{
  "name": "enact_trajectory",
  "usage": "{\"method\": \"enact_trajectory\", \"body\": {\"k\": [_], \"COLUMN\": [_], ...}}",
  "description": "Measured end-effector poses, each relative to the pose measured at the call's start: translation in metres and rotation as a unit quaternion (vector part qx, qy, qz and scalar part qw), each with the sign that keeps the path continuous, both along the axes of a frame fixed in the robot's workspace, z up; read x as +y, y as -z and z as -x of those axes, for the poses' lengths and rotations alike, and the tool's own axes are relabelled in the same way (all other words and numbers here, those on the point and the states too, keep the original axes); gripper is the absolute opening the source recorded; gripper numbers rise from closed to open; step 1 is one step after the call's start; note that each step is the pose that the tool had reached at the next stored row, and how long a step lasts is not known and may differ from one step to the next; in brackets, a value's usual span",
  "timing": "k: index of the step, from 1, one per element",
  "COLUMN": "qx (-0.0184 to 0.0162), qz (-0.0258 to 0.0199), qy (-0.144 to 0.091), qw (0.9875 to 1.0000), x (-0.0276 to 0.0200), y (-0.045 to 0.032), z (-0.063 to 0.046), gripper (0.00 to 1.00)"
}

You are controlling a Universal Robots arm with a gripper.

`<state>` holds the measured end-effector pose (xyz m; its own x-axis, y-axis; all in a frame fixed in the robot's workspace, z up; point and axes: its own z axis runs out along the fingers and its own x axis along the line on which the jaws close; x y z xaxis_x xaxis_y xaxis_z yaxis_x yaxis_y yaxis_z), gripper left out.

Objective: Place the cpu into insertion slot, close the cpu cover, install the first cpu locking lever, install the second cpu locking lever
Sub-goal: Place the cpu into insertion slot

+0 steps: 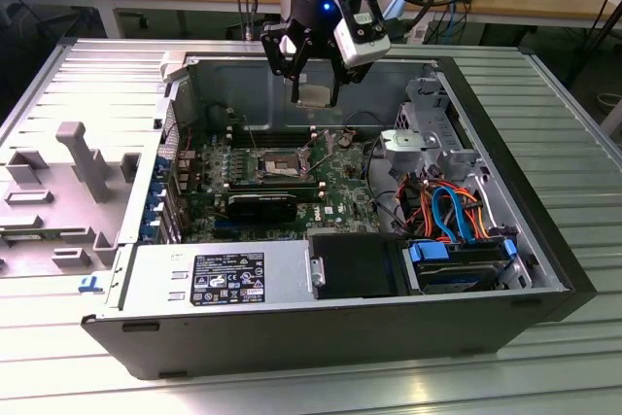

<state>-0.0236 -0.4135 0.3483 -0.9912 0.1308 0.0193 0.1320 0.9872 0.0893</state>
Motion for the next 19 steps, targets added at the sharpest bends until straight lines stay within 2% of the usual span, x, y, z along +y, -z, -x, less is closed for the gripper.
{"method": "enact_trajectory", "body": {"k": [19], "qx": [0.0000], "qz": [0.0000], "qy": [0.008], "qw": [1.0000], "x": [-0.0006], "y": [0.0000], "z": [0.0000], "gripper": [0.55]}}
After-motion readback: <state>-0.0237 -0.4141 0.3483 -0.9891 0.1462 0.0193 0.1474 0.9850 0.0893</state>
